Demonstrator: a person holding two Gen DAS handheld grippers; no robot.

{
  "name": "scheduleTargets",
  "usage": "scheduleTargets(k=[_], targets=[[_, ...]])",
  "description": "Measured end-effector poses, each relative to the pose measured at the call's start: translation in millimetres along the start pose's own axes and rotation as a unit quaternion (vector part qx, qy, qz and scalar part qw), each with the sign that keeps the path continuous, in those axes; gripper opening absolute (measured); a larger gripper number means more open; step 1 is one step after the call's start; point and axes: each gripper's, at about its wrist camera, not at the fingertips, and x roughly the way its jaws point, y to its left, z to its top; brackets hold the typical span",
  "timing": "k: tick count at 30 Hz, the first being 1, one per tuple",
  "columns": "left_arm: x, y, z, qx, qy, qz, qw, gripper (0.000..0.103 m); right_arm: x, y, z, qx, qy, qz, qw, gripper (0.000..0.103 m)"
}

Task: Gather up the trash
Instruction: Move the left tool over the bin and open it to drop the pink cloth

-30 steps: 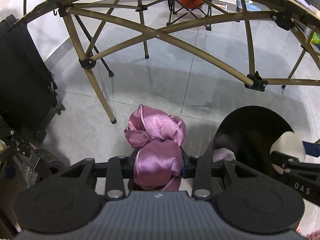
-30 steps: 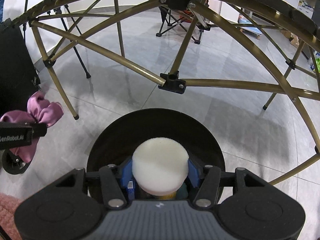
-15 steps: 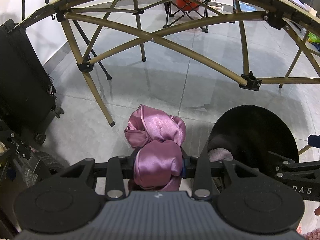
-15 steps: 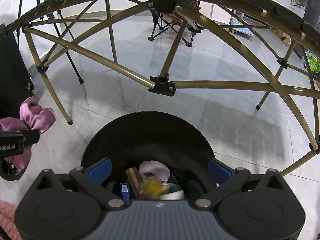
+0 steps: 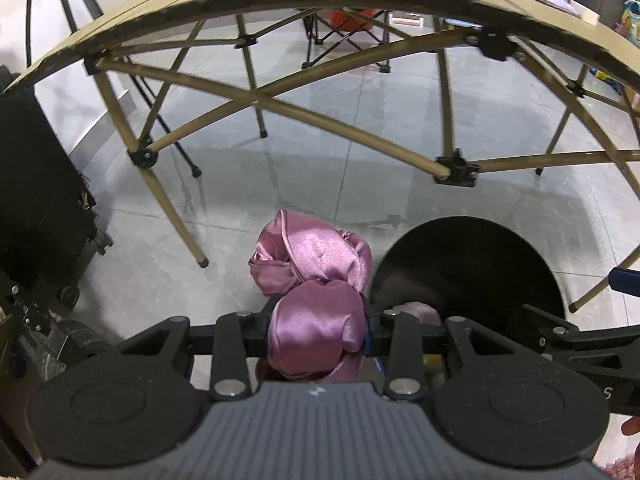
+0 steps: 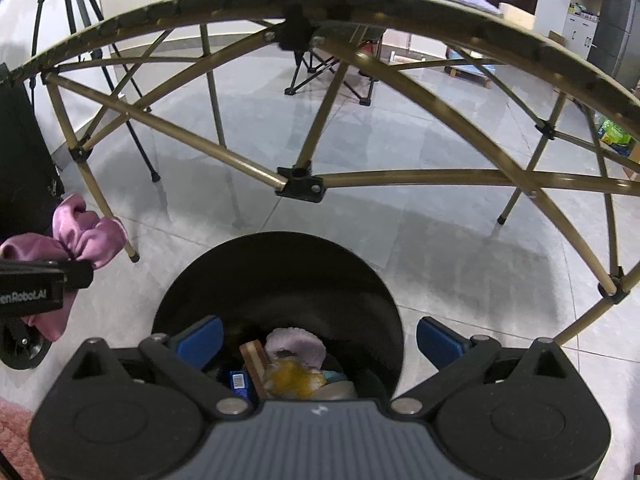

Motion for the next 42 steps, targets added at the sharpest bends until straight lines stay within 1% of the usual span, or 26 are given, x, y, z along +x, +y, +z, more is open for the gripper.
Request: scheduleTargets(k=[12, 24, 32, 42], targets=[[-8, -57, 2, 0.041, -0.01, -0.02, 0.9989, 0.037, -30, -49, -18, 0.039, -0.025, -0.022, 0.999, 0.103], [1, -113, -2, 0.076, 0.009, -0.032, 0.9966, 0.037, -47, -107, -46, 0.087, -0.032, -0.05, 0.994, 0.103], [15, -132, -3, 0.081, 0.034, -0.035, 0.9955, 0.037, -53, -130, -62, 0.107, -0.03, -0.058, 0.992, 0.103], [26, -144, -4, 0.084, 0.055, -0.043, 0.994, 0.037, -53, -144, -73, 0.121, -0.022, -0.065, 0.99, 0.103]])
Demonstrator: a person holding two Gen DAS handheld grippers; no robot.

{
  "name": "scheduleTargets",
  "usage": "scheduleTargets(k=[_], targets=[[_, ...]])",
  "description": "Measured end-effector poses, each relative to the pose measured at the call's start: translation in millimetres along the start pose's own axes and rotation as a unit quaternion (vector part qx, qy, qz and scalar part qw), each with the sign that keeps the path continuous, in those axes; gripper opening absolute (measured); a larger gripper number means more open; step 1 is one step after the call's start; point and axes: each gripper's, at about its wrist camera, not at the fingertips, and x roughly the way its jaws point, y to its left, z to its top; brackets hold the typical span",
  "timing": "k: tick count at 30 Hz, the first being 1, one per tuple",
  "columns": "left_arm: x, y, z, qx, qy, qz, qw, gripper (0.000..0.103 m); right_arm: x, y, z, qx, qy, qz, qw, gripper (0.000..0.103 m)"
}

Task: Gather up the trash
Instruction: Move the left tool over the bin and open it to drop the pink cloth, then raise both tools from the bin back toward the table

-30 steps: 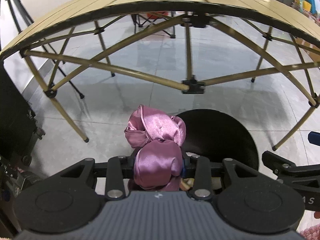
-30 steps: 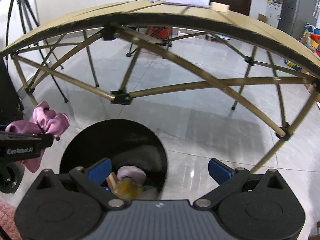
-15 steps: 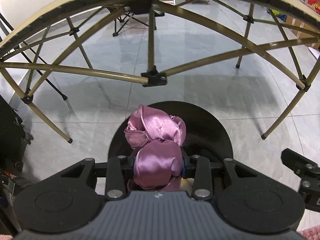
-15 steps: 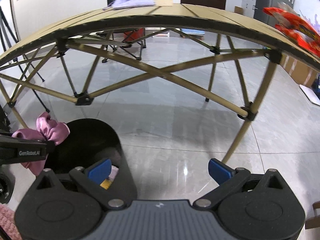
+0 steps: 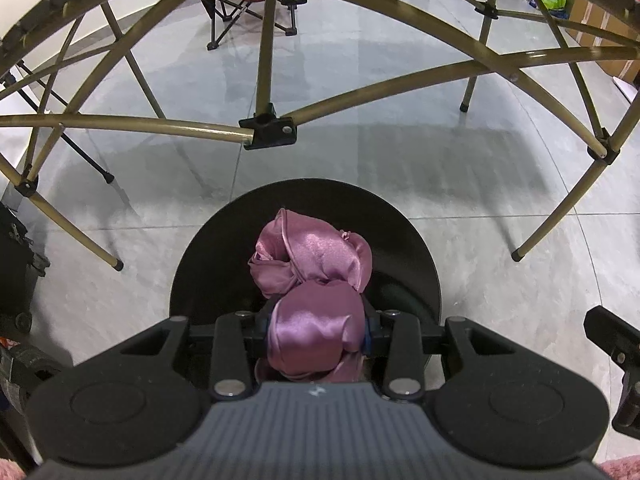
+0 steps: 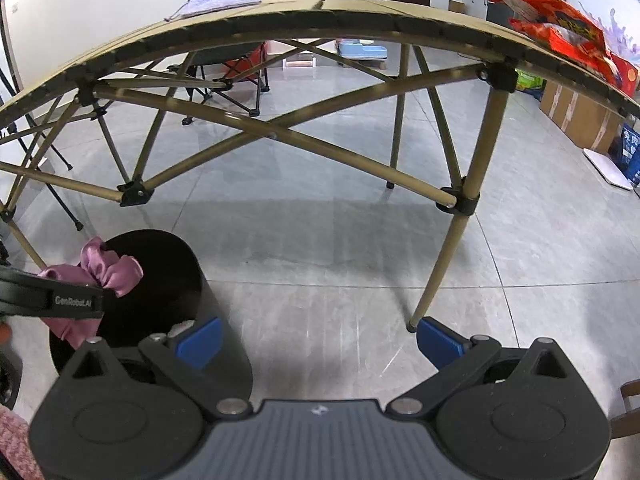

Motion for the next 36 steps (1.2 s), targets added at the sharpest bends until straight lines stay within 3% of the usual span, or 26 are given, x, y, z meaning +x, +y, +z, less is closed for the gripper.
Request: scheduleTargets(k=[7, 9, 10, 11, 36], targets=[[2, 2, 1, -0.007, 0.004, -0.001, 1.0, 0.043, 0, 0, -2, -0.001, 0.003, 0.0, 1.0, 0.103], [-1, 3, 1, -0.012, -0.002, 0.001, 0.9999, 0.063, 1, 0, -2, -0.001, 0.005, 0.0, 1.0, 0.103], [-2, 4, 1, -0.017, -0.006, 0.004, 0.9998, 0.088, 1, 0, -2, -0.001, 0.005, -0.001, 1.0, 0.103], [-4, 5, 1, -0.023, -0.009, 0.008, 0.9997, 0.103, 2, 0, -1, -0.001, 0.005, -0.001, 1.0, 0.103], [-11, 21, -1, -0.05, -0.019, 0.012, 0.9985, 0.103, 0, 3, -4, -0.005, 0.004, 0.002, 1.0, 0.103]])
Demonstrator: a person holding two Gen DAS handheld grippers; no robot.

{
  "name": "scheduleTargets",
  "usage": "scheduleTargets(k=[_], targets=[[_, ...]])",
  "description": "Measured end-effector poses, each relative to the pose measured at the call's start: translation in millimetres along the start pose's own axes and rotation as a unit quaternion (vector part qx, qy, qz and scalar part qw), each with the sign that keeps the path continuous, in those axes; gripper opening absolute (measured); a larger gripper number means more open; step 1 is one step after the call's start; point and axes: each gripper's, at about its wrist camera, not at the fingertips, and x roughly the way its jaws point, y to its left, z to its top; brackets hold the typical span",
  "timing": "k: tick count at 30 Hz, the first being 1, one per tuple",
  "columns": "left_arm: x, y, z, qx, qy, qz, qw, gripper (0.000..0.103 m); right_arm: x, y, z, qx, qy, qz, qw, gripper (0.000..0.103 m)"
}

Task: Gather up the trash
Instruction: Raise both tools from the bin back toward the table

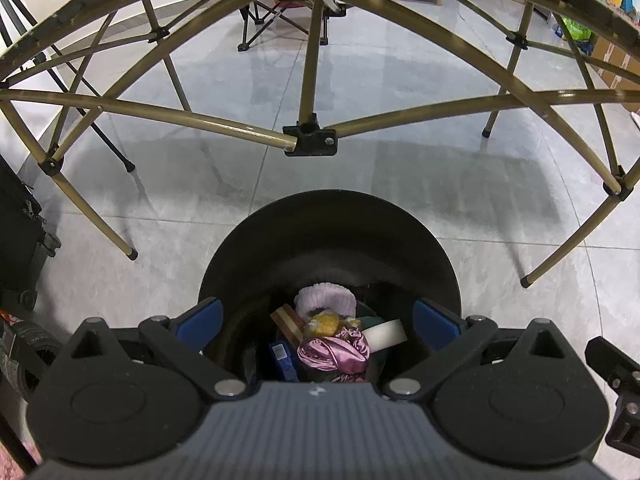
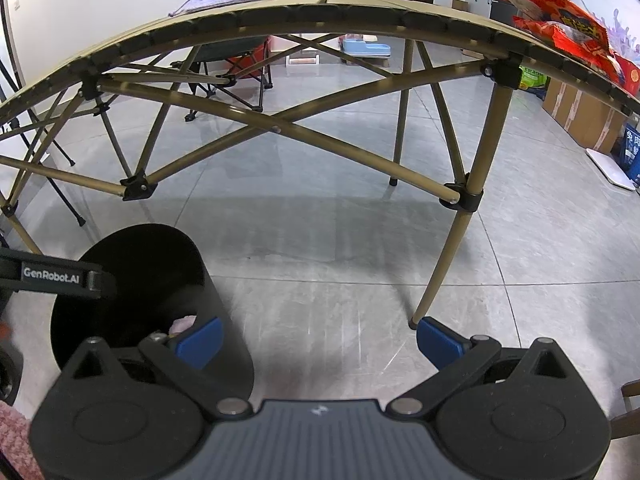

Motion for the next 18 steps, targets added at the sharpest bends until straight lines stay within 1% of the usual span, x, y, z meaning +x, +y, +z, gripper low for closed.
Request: scheduleTargets(k=[9, 13, 18], targets=[[-15, 11, -2, -0.004, -0.022, -0.007, 0.9997, 0.103, -3, 8, 0, -0.005, -0.011, -0.001, 1.0, 0.103], [-27, 17, -5, -0.001, -0.041, -0.012, 0.9991, 0.103, -6, 13, -1, -0.006, -0.019, 0.002, 1.0, 0.103], [-45, 29, -8, -0.005, -0.069, -0.023, 0.9973, 0.103, -17, 21, 1, -0.005, -0.043, 0.003, 0.999, 0.103]])
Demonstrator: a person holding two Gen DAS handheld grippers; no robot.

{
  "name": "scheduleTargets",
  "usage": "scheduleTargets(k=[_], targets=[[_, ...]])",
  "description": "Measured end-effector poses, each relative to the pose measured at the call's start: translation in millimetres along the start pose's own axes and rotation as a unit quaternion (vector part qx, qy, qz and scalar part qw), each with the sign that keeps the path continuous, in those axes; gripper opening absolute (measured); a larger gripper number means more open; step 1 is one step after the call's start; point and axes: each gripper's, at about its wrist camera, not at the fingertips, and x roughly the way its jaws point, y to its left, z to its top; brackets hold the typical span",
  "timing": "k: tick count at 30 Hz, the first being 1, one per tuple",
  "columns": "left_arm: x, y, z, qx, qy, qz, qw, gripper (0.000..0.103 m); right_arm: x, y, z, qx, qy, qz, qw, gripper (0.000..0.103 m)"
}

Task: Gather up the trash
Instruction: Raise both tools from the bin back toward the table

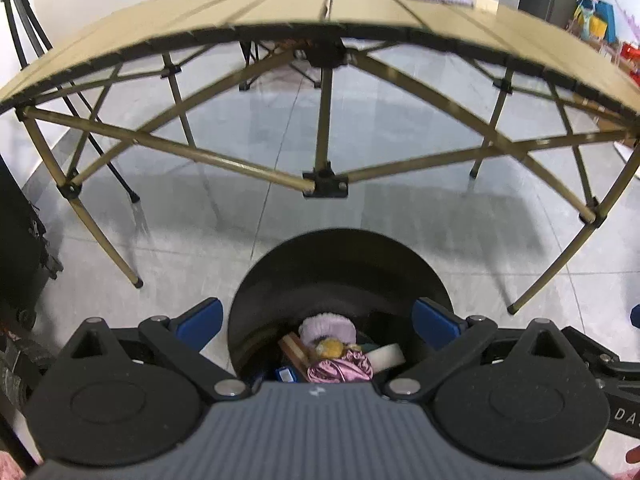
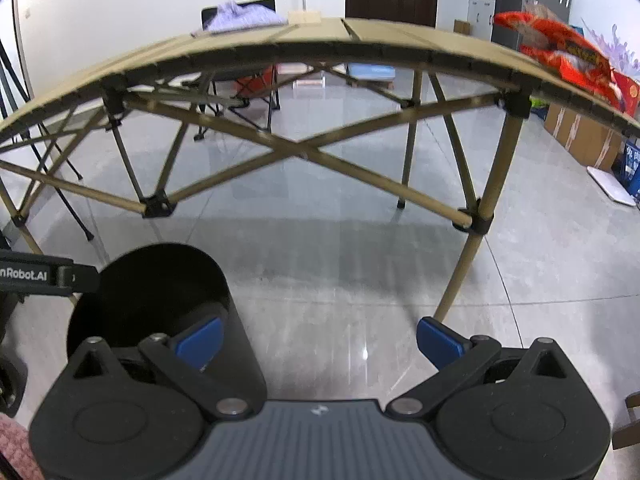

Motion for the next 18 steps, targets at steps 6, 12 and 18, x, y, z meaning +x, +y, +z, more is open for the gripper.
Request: scheduleTargets(k=[6, 12, 18], targets=[[-22, 19, 1, -0.008, -0.027, -0.02, 0.9994, 0.103, -23, 16, 8, -0.015, -0.047, -0.005, 0.999, 0.103], [-44, 37, 5, -0.029, -0.054, -0.04, 0.9973, 0.103, -46, 29, 26, -0.014, -0.08, -0.002, 0.997, 0.103], [-70, 50, 15, -0.046, -0.083, -0.052, 0.9941, 0.103, -69, 40, 38, -0.017, -0.109, 0.0, 0.994, 0.103]])
